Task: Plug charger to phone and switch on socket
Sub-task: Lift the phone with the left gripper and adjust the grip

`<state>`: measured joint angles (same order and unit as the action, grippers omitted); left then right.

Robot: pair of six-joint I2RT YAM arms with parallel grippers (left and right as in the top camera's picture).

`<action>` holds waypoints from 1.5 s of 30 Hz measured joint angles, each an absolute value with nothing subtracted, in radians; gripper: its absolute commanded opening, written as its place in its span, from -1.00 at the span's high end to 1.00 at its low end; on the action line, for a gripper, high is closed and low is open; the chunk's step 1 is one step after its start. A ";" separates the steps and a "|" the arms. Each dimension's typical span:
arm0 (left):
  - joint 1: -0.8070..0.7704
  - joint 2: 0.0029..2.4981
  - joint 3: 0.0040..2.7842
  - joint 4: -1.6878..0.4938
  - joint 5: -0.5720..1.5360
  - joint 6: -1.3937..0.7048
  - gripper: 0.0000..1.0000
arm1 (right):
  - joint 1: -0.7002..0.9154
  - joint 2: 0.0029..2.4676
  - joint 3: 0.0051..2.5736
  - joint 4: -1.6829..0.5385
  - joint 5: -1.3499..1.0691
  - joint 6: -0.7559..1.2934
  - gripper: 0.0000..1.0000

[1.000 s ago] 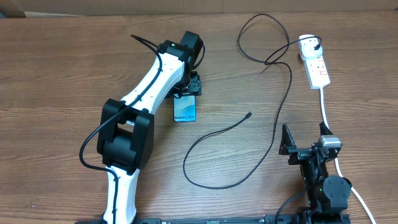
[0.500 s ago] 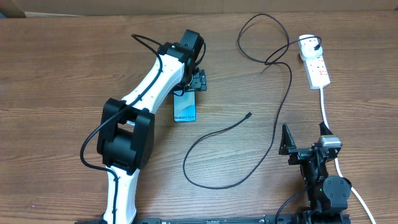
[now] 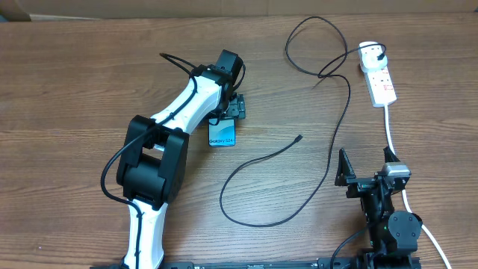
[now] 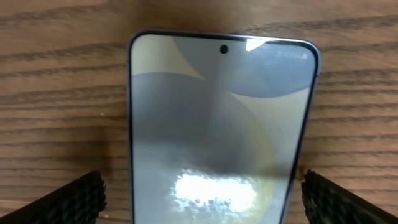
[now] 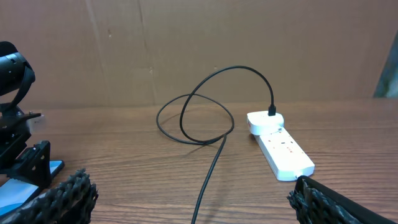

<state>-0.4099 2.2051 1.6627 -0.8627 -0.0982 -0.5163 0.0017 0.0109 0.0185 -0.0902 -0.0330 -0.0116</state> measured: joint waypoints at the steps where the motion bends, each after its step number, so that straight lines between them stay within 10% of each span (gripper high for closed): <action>1: -0.410 2.206 1.663 -0.863 -0.104 -0.516 -0.92 | 0.002 0.011 0.019 -0.090 -0.033 -0.012 -1.00; 32: -0.406 2.228 1.671 -0.862 -0.070 -0.497 -0.25 | 0.002 0.011 0.019 -0.090 -0.033 -0.011 -1.00; 36: -0.406 2.228 1.673 -0.864 -0.067 -0.495 -0.50 | 0.002 0.011 0.019 -0.089 -0.033 -0.012 -1.00; 38: -0.406 2.229 1.673 -0.864 -0.066 -0.495 -0.19 | 0.002 0.011 0.019 -0.090 -0.033 -0.012 -1.00; 45: -0.406 2.230 1.676 -0.867 -0.064 -0.494 -0.08 | 0.002 0.011 0.019 -0.090 -0.033 -0.012 -1.00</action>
<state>-0.4061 2.2295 1.6760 -0.8673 -0.0639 -0.4942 0.0017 0.0109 0.0185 -0.0898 -0.0330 -0.0116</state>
